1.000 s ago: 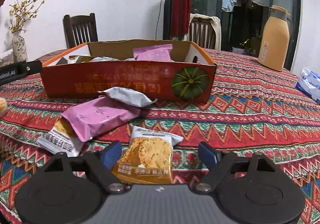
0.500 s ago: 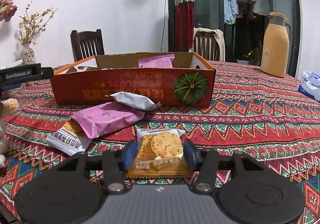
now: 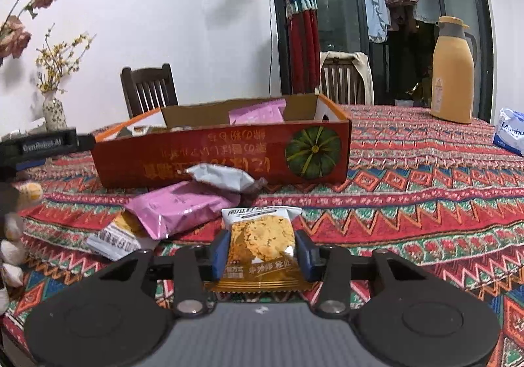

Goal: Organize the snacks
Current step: 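Grasp a golden cookie packet from the pile with the right tool, then grasp a white-and-gold cookie packet with the left tool while the right tool holds its packet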

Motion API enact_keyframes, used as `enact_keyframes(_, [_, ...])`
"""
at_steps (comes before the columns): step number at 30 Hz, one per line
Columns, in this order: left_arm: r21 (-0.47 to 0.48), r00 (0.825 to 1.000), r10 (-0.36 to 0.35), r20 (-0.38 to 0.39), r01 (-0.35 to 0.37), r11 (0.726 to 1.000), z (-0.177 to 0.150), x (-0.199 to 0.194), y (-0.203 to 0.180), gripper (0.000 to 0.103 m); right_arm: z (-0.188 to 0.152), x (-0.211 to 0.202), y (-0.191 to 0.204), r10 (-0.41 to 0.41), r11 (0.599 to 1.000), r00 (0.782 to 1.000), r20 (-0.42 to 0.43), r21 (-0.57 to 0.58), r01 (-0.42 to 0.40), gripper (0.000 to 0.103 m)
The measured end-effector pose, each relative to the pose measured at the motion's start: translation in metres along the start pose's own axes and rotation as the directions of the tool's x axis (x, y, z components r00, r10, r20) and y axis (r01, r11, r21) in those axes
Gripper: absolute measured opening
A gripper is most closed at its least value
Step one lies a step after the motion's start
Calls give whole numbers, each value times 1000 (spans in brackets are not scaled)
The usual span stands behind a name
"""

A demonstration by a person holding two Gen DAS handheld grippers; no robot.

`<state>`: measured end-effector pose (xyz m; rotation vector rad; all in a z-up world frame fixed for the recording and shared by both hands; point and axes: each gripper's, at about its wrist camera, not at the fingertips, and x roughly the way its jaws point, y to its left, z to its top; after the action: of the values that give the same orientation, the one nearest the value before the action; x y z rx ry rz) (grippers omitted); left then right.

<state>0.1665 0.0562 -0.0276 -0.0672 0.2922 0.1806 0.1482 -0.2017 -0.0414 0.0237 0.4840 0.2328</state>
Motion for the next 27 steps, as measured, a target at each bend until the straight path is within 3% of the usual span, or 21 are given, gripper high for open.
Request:
enact_keyframes(3, [22, 998, -10, -61, 11, 1000, 1, -4, -4, 103, 4, -6, -4, -2, 1000, 999, 35, 0, 2, 41])
enact_keyframes(7, [38, 983, -80, -164, 88, 995, 0, -14, -19, 103, 12, -9, -12, -11, 1000, 997, 78, 1, 11, 41])
enact_keyframes(12, [39, 930, -167, -326, 190, 981, -4, -21, -41, 103, 19, -10, -26, -34, 999, 992, 125, -1, 34, 42])
enact_keyframes(16, [91, 904, -180, -387, 232, 968, -15, -23, -62, 103, 24, -6, -39, -33, 999, 990, 138, 24, 30, 42])
enact_keyframes(19, [120, 897, -159, -413, 227, 966, -22, -19, -77, 103, 24, -6, -39, -7, 1000, 989, 145, 15, 5, 42])
enact_keyframes(23, [133, 893, -133, -431, 209, 969, -24, -10, -89, 92, 23, -5, -40, 22, 1000, 991, 135, 15, -25, 42])
enact_keyframes(27, [129, 895, -97, -436, 169, 977, -27, 3, -96, 88, 21, -5, -43, 49, 998, 990, 130, 18, -52, 42])
